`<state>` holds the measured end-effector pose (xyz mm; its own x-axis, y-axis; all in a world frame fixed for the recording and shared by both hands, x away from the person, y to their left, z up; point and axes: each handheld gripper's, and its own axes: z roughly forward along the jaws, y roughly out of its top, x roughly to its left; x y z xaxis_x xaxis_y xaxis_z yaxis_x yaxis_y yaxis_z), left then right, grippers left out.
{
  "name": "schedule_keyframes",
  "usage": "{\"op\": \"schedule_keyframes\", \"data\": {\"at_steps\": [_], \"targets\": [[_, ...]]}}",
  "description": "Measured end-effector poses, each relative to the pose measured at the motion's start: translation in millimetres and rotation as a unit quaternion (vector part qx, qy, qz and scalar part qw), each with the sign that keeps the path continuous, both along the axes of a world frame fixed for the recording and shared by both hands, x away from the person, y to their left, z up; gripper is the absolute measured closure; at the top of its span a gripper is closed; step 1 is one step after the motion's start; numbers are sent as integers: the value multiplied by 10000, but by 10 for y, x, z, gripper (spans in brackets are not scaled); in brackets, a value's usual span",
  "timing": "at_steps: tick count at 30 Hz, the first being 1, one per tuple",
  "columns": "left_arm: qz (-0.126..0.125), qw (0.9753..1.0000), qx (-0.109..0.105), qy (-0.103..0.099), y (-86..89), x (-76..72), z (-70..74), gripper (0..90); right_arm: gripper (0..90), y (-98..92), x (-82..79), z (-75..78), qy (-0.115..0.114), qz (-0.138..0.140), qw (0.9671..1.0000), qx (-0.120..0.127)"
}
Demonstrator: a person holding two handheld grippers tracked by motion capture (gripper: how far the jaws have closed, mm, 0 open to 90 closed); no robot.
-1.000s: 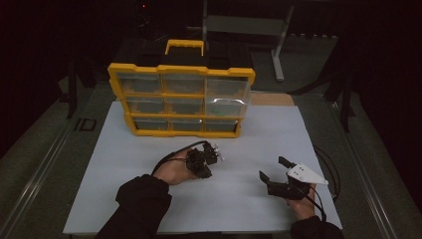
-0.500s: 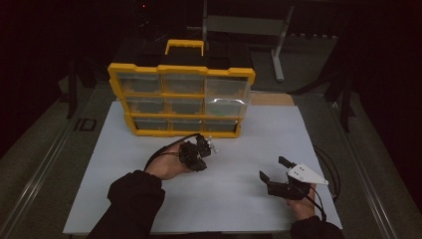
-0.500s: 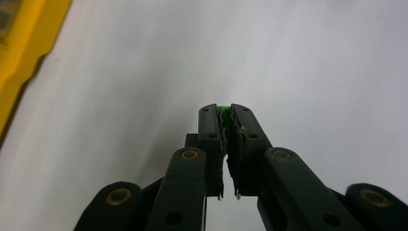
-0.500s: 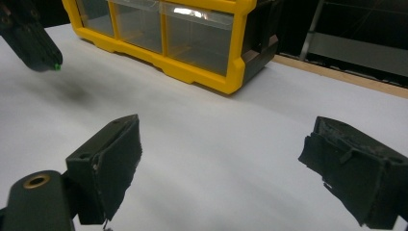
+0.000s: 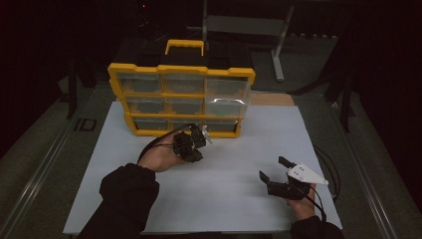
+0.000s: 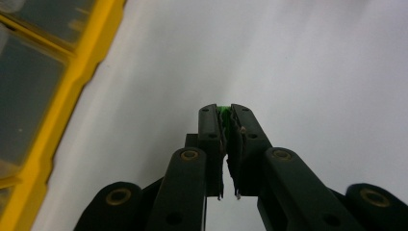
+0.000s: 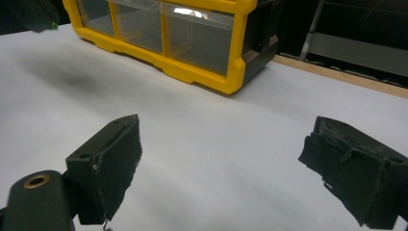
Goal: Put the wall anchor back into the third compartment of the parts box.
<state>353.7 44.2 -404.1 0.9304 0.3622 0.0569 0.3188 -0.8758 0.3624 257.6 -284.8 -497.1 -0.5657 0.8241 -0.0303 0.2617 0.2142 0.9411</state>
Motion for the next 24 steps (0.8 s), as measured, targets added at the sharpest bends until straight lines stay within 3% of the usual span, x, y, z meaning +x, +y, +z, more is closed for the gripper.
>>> {"op": "schedule_keyframes", "data": {"at_steps": [16, 24], "targets": [[91, 9996, -253, -34, 137, 134, 258, 841, 114, 2, 2, 0, -4, 4, 10000, 1], [43, 9996, -265, -110, 159, 157, 390, 842, 114, 2, 2, -1, 5, 4, 10000, 0]]}}
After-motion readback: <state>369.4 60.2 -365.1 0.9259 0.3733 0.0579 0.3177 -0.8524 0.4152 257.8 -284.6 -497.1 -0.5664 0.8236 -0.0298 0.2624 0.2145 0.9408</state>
